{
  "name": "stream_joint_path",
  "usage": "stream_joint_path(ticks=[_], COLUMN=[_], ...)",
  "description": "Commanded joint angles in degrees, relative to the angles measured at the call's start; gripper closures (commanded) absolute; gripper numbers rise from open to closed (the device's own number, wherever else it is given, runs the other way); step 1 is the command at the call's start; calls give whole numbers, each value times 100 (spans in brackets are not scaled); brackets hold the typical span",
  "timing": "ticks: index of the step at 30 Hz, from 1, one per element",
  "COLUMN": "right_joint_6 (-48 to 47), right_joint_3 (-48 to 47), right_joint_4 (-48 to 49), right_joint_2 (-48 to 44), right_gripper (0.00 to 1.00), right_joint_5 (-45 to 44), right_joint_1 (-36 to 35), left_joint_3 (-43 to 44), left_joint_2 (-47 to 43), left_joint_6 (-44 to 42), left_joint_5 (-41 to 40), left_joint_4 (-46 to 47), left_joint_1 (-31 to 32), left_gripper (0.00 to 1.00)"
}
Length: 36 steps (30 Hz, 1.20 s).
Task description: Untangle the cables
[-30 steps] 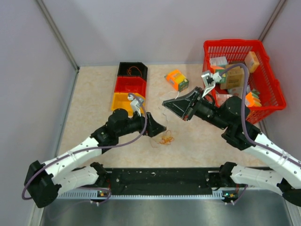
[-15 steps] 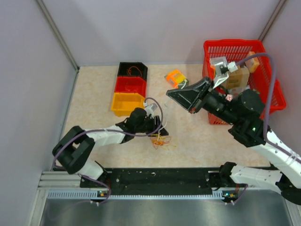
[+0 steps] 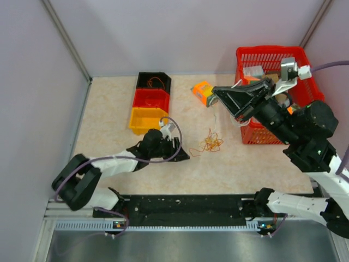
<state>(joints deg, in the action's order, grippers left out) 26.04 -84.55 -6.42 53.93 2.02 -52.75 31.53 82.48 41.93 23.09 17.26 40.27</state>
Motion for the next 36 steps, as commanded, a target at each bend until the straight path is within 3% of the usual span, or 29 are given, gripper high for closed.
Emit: stream_joint_path(ticks=[1,6,8,10,16,19,29,36], right_joint_6=[-152,-38,6,23,138,261,358,-116], right_joint_3=[623,941,932,879,721,703,563,1], right_joint_4=[-106,-62,-44,-27,35,114,238,-52], right_joint_2=[-84,-137,-120,-85,-6,3,3,-49], right_gripper=[100,100,100,100,100,100,100,100], right_joint_5=[-623,-1019,-1002,-950,-712,-589,-501,-878], right_joint_1=[-51,-60,-60,-51,-51,-51,-51,-51], left_joint_3=[-85,-296,-253,18,380,547,715,170], left_joint_2=[-1390,-2709,-2938,-2843,-2263,-1886,-1173,-734], left_joint_6=[-527,-826,-1037,-1326,-1802,-1750,-1504,-1074], left_joint_5=[-243,-270,-401,-516,-394,-647,-1008,-1799], left_joint_4=[-20,119,77,-125,-83,-56,-100,-424], left_joint_1=[-2,86,261,472,657,657,657,657], left_gripper=[38,16,12,2,1,15,100,100])
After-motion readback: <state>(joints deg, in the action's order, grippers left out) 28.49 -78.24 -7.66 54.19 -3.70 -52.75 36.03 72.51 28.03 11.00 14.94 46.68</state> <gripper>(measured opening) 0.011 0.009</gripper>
